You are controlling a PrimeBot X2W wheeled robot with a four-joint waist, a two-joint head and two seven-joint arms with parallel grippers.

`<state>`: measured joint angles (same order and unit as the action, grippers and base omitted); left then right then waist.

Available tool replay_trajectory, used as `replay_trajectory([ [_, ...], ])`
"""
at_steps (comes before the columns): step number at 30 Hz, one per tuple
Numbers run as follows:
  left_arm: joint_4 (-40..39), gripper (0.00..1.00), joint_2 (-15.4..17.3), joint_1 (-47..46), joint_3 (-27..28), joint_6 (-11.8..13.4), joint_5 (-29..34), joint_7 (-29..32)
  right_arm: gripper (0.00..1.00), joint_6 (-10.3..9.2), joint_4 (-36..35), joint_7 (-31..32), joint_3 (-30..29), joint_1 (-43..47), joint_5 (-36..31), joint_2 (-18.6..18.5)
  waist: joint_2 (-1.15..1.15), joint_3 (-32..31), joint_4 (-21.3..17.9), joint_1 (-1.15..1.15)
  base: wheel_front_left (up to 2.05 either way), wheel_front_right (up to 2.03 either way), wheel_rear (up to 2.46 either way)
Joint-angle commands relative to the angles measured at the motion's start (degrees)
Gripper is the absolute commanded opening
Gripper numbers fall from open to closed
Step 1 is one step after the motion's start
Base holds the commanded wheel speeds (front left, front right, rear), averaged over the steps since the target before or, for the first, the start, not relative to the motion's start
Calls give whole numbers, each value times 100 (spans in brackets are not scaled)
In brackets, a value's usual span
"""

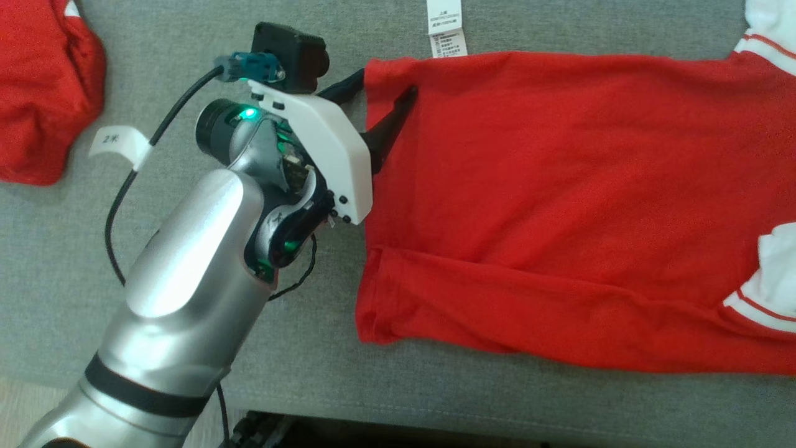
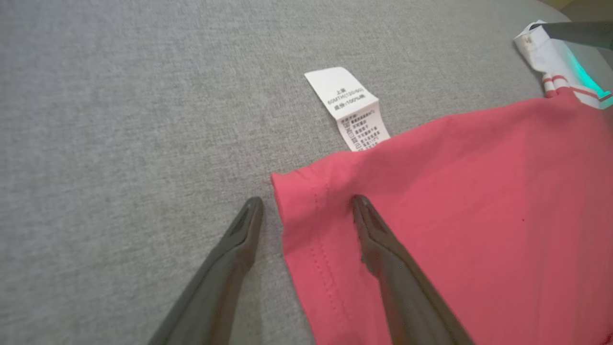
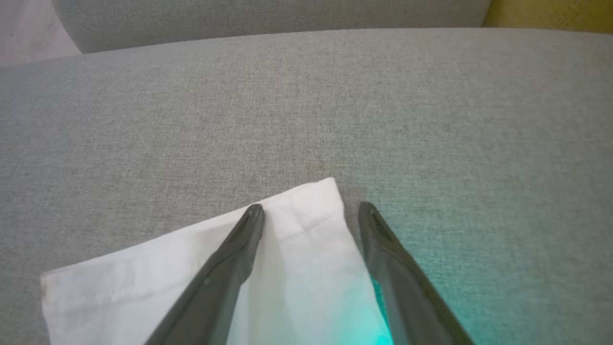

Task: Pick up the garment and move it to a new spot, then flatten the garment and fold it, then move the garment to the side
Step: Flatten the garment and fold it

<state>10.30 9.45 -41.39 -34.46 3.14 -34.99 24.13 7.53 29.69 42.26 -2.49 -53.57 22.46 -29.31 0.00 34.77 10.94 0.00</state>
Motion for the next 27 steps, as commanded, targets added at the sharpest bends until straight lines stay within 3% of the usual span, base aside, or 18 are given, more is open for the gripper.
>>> replay_trajectory([
  [1,-27,100,127,-4,92,-25,-11,88,100,-4,-106,-19,64,12,18,-26,0,-15,-20,0,0,0,0],
  [6,-40,100,176,-37,38,-100,-49,185,100,-4,46,-9,198,-42,148,-37,0,-50,-76,0,0,0,0],
  [7,-52,100,175,-42,34,-108,-63,197,95,-4,63,-8,226,-53,185,-36,0,-51,-88,0,0,0,0],
  [8,-59,75,173,-51,25,-124,-72,200,42,-4,74,-17,265,-56,215,-37,0,-58,-96,0,0,0,0],
  [9,-52,24,166,-62,20,-137,-76,188,0,-4,86,-45,304,-48,249,-36,0,-76,-102,0,0,0,0],
  [10,-39,0,155,-74,26,-142,-80,154,0,-4,79,-101,357,-36,295,-34,0,-96,-109,0,0,0,0],
  [18,21,0,217,-207,229,-122,-79,-180,0,-4,123,-901,266,-314,551,-33,0,-240,-273,0,0,0,0],
  [27,-359,0,431,97,459,-37,-226,-353,0,-4,-214,-1043,484,55,1171,-292,0,-538,-580,0,0,0,0],
])
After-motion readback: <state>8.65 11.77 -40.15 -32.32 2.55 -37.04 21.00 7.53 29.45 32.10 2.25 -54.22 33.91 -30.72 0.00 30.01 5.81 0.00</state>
